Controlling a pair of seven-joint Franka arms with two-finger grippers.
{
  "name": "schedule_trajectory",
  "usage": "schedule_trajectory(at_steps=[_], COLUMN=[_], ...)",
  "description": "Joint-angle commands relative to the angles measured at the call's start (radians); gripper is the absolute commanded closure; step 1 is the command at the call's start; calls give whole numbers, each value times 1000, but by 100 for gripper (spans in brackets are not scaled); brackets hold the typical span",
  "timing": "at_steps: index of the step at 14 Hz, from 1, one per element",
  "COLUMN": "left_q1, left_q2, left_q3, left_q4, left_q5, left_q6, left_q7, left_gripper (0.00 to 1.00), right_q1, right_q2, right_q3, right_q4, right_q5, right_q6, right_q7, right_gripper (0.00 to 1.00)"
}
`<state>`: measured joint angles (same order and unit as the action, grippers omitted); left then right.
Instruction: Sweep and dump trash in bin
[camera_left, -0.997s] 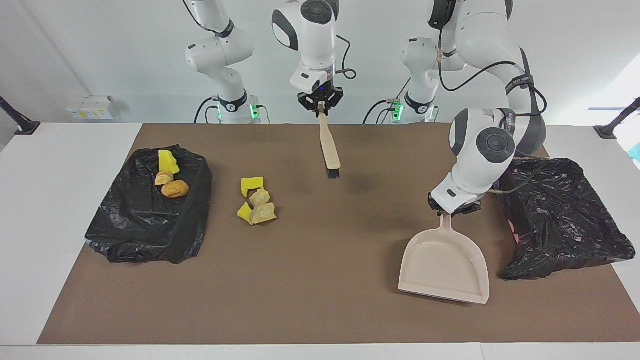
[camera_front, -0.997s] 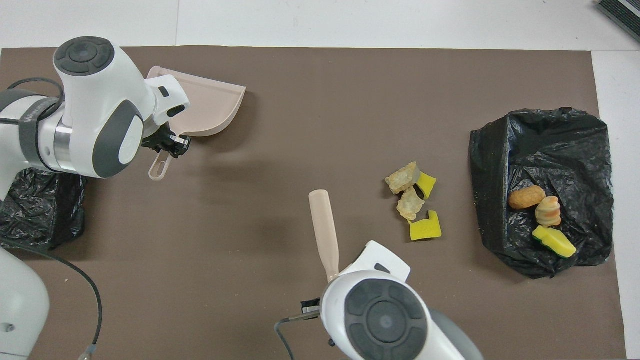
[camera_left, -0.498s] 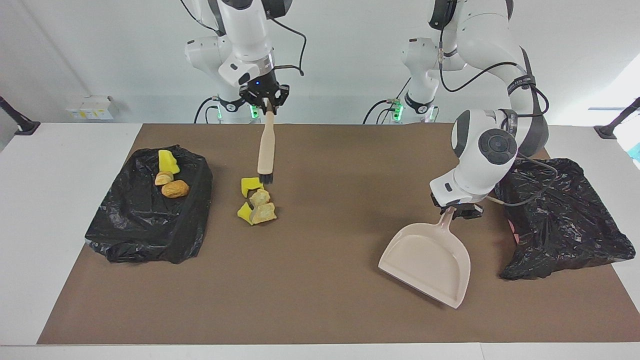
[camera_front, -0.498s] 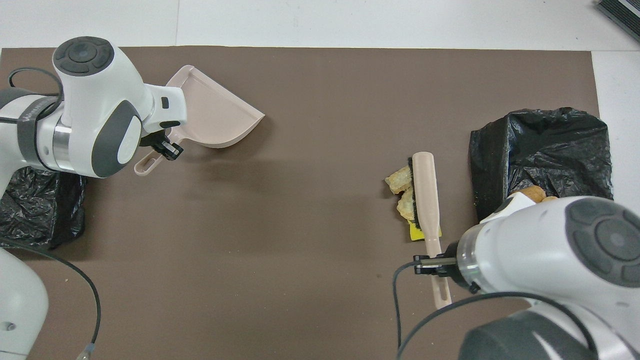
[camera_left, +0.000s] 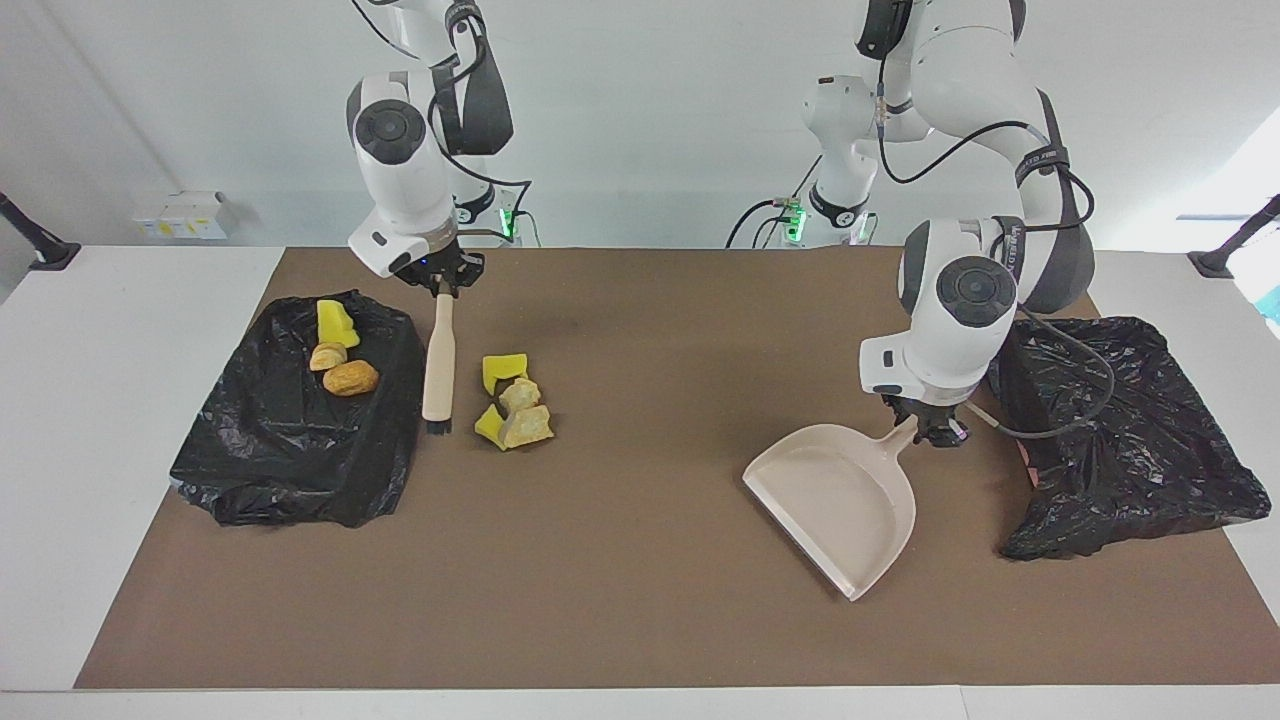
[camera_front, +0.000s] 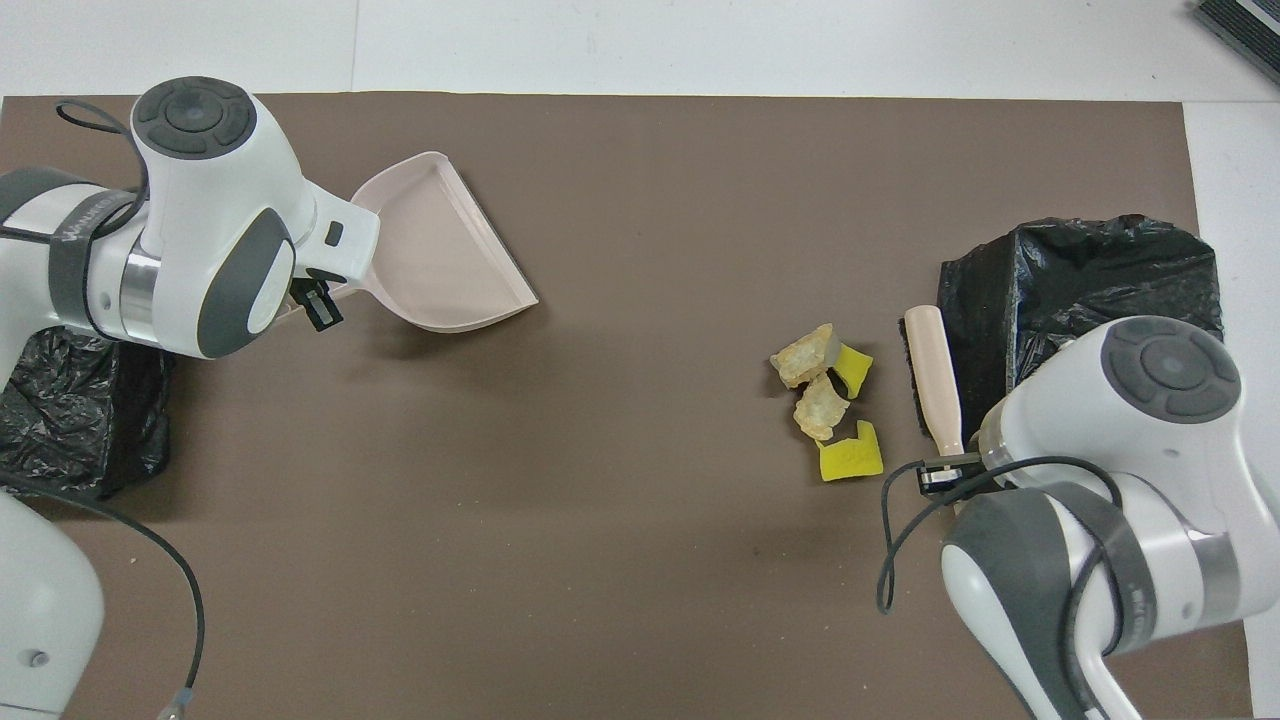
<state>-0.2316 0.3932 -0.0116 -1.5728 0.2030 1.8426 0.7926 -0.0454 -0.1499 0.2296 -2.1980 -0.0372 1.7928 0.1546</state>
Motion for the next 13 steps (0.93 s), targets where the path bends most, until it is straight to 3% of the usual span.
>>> schedule_trajectory(at_steps=[1, 4, 9, 13], left_q1=[-58, -118, -221, -285], left_q2=[-3, -25, -148, -174], left_q3=[1, -2, -4, -4], left_q4=[10, -29, -263, -308], left_q5=[84, 95, 93, 90], left_q6=[-6, -3, 99, 150], left_q7=[57, 59, 59, 57], left_gripper=[100, 100, 100, 100], right_q1=[12, 6, 7, 45], right_q2=[-22, -20, -19, 4], right_q3=[17, 14, 17, 19], right_q4=[-67, -109, -180, -178], right_q5=[-24, -27, -14, 69], right_q6=[34, 56, 122, 143], right_q7=[17, 10, 28, 75], right_gripper=[100, 100, 100, 100])
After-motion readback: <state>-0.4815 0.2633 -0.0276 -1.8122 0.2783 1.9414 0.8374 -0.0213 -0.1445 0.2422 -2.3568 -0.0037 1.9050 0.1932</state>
